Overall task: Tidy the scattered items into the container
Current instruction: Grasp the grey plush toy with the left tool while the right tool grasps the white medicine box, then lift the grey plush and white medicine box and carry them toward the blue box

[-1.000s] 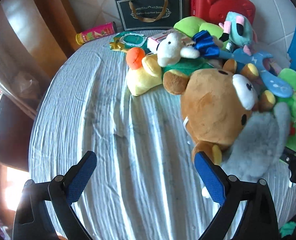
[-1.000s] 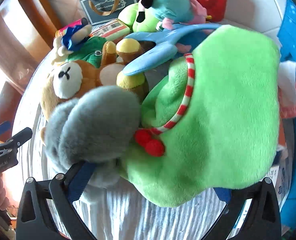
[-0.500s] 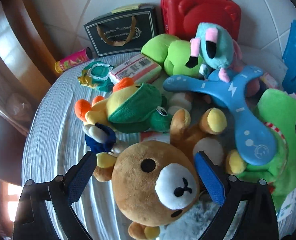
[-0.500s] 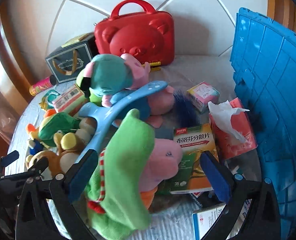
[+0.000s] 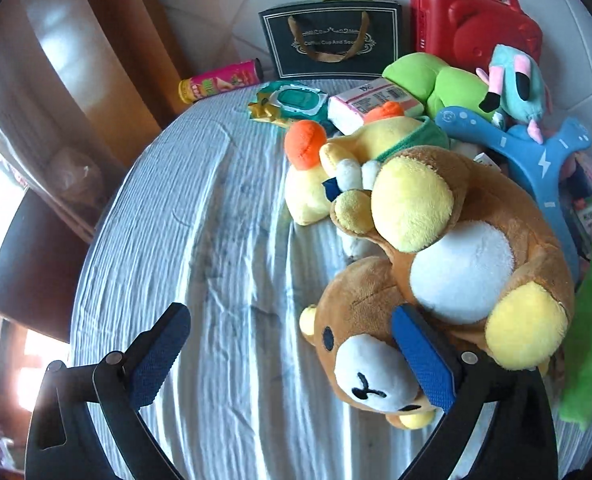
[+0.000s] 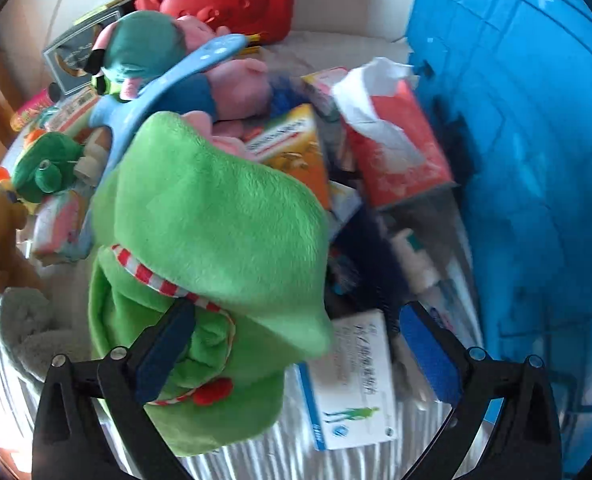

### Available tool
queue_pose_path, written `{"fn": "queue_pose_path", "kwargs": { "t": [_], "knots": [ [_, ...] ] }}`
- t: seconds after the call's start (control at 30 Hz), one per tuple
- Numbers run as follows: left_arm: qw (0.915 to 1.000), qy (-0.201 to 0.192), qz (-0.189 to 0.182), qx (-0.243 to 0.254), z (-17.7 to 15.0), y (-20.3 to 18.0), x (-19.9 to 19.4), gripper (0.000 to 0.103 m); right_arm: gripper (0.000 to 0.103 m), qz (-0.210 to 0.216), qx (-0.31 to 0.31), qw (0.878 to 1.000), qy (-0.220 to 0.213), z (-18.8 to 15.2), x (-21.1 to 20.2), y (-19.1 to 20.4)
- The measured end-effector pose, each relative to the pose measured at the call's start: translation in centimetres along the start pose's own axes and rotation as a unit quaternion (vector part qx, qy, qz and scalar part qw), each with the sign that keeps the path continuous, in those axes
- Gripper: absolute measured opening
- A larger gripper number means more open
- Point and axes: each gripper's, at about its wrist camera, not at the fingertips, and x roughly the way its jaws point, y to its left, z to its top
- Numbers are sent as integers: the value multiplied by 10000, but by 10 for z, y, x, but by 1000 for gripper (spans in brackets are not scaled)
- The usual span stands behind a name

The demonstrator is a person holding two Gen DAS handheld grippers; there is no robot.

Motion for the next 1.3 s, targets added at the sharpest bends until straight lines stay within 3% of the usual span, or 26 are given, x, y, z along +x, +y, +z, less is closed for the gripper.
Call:
{"fn": "queue_pose_path", "kwargs": {
  "t": [0.1, 0.17, 0.27, 0.33, 0.5, 0.57, 0.73, 0.77, 0.8, 0.9, 0.97, 1.03, 1.2, 1.23, 1.3],
  "knots": [
    [9979, -257, -588, -128, -6, -1, -28, 102, 103, 545, 322, 9962, -594, -15, -38, -15],
    [9937, -401, -1043, -103, -13, -12, -49, 102, 103, 579, 430, 9938, -841, -24, -58, -23],
    [9878, -409, -1500, 121, -30, -47, -70, 102, 103, 621, 474, 9936, -818, -33, -63, -36],
    [9858, -348, -1602, 349, -43, -73, -72, 102, 103, 622, 457, 9947, -674, -40, -59, -45],
    [9887, 68, -1381, 581, -71, -121, -56, 102, 103, 693, 237, 9969, -294, -64, -35, -63],
    [9896, 185, -1271, 640, -82, -135, -49, 98, 103, 690, 118, 9975, -123, -73, -24, -68],
    [9893, 747, -912, 862, -109, -161, -20, 61, 103, 700, -159, 9973, 147, -89, 3, -69],
    [9891, 848, -843, 865, -112, -163, -14, 48, 103, 715, -200, 9971, 174, -91, 6, -67],
    [9887, 945, -777, 868, -116, -164, -8, 43, 103, 697, -265, 9971, 181, -92, 9, -65],
    [9882, 990, -790, 859, -116, -166, 0, 43, 85, 536, -497, 9971, 220, -91, 18, -56],
    [9883, 945, -796, 898, -112, -169, 2, 51, 85, 496, -598, 9965, 311, -87, 26, -49],
    [9882, 894, -815, 942, -106, -172, 4, 67, 85, 435, -748, 9957, 323, -86, 34, -41],
    [9881, 760, -929, 962, -95, -178, 8, 69, 85, 220, -946, 9940, 506, -87, 60, -26],
    [9880, 725, -954, 973, -94, -180, 9, 53, 85, 195, -892, 9943, 549, -88, 64, -27],
    [9871, 724, -1020, 1004, -94, -181, 6, 33, 73, 193, -742, 9951, 624, -90, 67, -30]
  ]
}}
